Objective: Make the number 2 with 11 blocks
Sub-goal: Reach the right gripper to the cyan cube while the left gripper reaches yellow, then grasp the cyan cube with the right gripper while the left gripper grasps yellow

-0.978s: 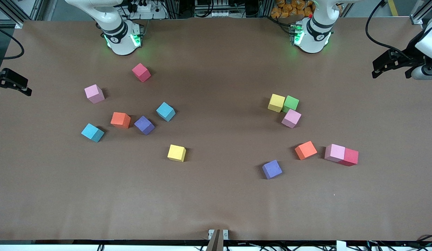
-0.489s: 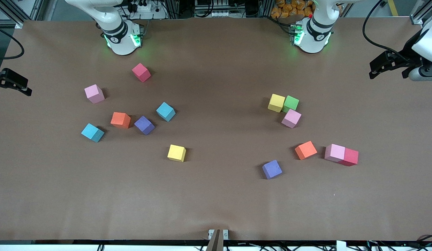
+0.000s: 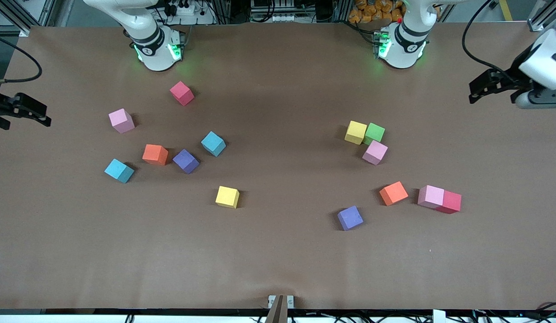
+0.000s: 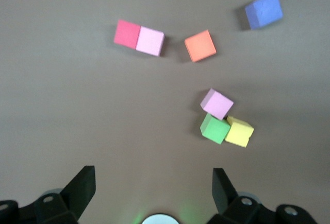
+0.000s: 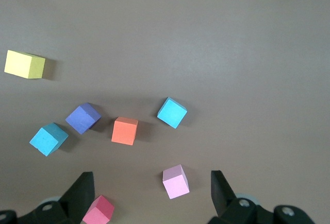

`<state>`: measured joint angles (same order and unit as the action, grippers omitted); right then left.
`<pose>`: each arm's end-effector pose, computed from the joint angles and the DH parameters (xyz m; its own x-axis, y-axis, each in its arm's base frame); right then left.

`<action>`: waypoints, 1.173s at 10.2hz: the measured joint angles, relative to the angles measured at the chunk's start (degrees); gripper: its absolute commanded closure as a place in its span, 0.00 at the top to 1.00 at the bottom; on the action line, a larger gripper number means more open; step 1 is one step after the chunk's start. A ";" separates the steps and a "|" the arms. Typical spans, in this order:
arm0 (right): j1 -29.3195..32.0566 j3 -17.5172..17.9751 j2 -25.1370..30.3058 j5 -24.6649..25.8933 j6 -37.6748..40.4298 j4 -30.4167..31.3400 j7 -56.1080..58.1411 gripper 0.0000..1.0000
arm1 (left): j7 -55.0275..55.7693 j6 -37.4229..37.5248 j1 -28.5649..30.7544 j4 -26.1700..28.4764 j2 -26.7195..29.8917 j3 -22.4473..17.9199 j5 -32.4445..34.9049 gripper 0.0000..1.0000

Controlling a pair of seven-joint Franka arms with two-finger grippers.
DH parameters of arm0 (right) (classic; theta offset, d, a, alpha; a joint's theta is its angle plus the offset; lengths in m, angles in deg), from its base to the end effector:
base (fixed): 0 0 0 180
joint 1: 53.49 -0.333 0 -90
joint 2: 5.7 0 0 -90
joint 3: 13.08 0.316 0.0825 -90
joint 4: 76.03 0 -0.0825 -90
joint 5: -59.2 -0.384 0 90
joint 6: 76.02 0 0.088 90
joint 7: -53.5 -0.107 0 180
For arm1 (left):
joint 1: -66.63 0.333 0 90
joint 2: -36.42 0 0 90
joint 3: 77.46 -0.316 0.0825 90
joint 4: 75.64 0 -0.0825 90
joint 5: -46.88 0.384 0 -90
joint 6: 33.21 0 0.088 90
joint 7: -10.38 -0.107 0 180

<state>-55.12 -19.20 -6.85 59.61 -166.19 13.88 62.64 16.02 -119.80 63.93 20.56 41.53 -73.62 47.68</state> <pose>0.5588 -0.0440 0.6144 0.9966 0.0811 -0.0167 0.0812 -0.9967 0.0067 0.5155 -0.0591 0.6166 0.9970 -0.0138 -0.0763 -0.0160 -0.9995 -0.0276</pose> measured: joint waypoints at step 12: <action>-16.09 0.26 -19.64 -5.26 -13.98 -0.11 -5.37 1.00 | 60.24 -33.57 -3.19 33.50 -2.30 14.56 -7.28 1.00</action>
<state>-71.21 -18.94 -26.50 54.35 -180.17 13.77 57.27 76.26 -153.36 60.74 54.06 39.23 -59.05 40.40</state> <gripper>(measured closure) 0.000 0.000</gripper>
